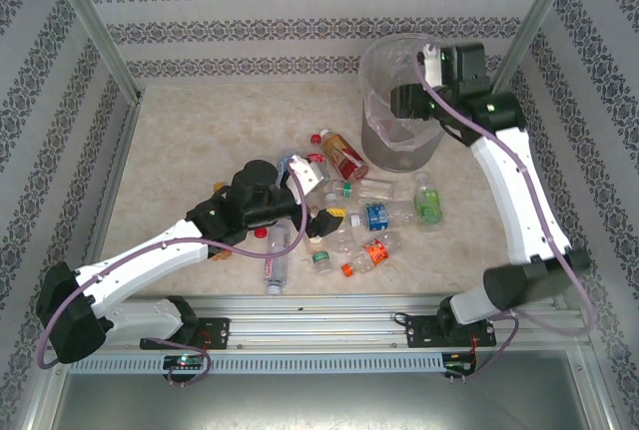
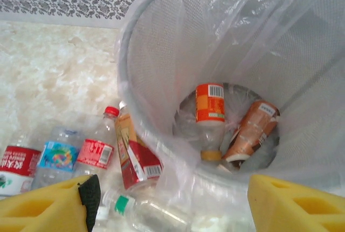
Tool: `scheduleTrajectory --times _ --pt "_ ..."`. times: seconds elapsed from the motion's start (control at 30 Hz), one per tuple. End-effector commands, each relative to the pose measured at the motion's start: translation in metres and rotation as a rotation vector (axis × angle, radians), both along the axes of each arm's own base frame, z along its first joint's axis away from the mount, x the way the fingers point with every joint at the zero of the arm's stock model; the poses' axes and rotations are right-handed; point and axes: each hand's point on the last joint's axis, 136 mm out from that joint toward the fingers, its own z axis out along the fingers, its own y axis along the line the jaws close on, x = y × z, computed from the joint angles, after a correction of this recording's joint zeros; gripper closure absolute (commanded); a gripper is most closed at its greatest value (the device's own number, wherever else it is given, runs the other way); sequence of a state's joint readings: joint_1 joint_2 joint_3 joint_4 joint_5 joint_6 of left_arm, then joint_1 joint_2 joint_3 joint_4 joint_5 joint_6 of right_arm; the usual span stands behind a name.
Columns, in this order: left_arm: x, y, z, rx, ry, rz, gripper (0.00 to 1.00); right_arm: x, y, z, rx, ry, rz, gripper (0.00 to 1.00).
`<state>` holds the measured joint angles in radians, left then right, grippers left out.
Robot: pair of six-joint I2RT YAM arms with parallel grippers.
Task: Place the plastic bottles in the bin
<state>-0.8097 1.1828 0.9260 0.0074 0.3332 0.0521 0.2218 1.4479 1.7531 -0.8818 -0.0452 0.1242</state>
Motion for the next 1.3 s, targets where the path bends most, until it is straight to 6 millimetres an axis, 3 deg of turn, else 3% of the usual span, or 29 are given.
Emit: scheduleTrajectory --times 0.0,0.2,0.47,0.8,1.27 --pt "-0.011 -0.002 0.019 -0.025 -0.017 -0.068 0.0 -0.026 -0.014 -0.011 0.013 0.009 -0.094 0.27" --pt "-0.02 -0.007 0.016 -0.021 0.001 -0.135 0.0 -0.071 -0.028 -0.059 0.028 0.089 -0.167 0.27" --pt "-0.021 -0.009 0.011 -0.014 0.016 -0.143 0.0 -0.1 -0.04 -0.11 0.039 0.179 -0.225 0.27" --pt "-0.018 -0.014 -0.001 -0.004 0.043 -0.141 0.0 -0.097 -0.058 -0.167 0.08 0.293 -0.301 0.25" --pt "-0.005 -0.02 -0.027 0.031 0.088 -0.103 0.0 -0.084 -0.084 -0.229 0.062 0.437 -0.393 0.18"
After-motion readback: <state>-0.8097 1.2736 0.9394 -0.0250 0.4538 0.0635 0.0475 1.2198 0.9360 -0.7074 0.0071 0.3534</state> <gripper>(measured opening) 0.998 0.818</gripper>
